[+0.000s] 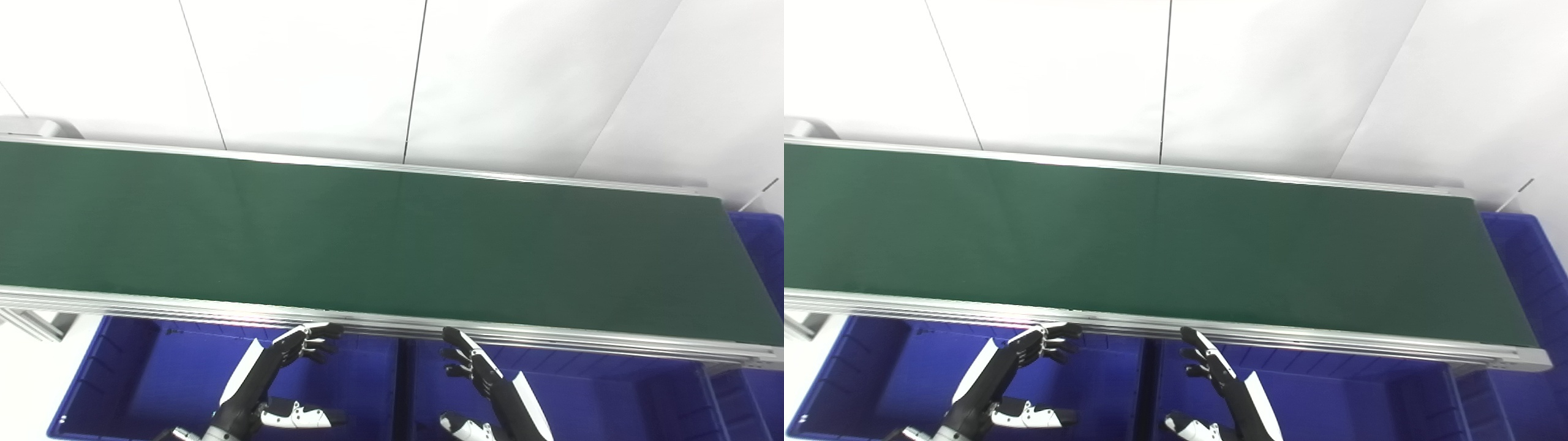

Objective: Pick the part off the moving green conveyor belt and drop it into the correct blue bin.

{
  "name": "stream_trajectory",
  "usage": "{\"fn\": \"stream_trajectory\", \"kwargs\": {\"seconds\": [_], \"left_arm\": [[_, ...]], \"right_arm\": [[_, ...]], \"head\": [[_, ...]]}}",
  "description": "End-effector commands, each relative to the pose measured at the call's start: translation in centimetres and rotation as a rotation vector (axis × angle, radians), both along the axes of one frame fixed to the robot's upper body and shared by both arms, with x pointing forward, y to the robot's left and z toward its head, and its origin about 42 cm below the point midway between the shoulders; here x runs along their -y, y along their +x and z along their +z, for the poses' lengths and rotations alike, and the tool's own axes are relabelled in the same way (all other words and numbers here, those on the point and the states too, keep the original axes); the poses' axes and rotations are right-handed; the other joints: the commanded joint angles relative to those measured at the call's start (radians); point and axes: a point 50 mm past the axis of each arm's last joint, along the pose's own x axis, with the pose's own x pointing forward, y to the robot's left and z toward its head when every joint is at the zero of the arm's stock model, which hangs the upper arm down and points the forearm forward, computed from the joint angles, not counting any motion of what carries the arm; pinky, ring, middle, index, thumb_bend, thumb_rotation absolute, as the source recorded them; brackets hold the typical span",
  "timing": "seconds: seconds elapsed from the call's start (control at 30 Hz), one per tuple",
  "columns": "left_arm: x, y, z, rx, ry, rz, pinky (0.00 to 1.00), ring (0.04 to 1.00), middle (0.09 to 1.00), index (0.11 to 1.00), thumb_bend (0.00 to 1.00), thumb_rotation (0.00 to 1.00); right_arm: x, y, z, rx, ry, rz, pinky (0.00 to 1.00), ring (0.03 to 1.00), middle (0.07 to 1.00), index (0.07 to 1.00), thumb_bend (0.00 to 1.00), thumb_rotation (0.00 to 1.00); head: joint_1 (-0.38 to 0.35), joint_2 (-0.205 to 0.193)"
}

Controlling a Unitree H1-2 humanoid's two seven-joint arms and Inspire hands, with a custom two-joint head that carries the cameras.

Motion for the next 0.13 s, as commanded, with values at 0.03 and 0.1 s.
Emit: {"fn": "stream_trajectory", "kwargs": {"seconds": [0.03, 0.1], "left_arm": [[0.2, 0.06, 0.46, 0.033, -0.024, -0.017, 0.62, 0.708, 0.787, 0.786, 0.8, 0.32], [0.31, 0.05, 0.47, 0.031, -0.03, -0.017, 0.62, 0.708, 0.79, 0.797, 0.81, 0.32]], "right_arm": [[0.19, 0.67, 0.65, 0.077, 0.044, 0.004, 0.78, 0.856, 0.92, 0.929, 0.85, 0.75], [0.35, 0.83, 0.39, 0.078, 0.037, 0.0, 0.78, 0.85, 0.911, 0.941, 0.85, 0.74]], "head": [[0.008, -0.002], [0.01, -0.001]]}}
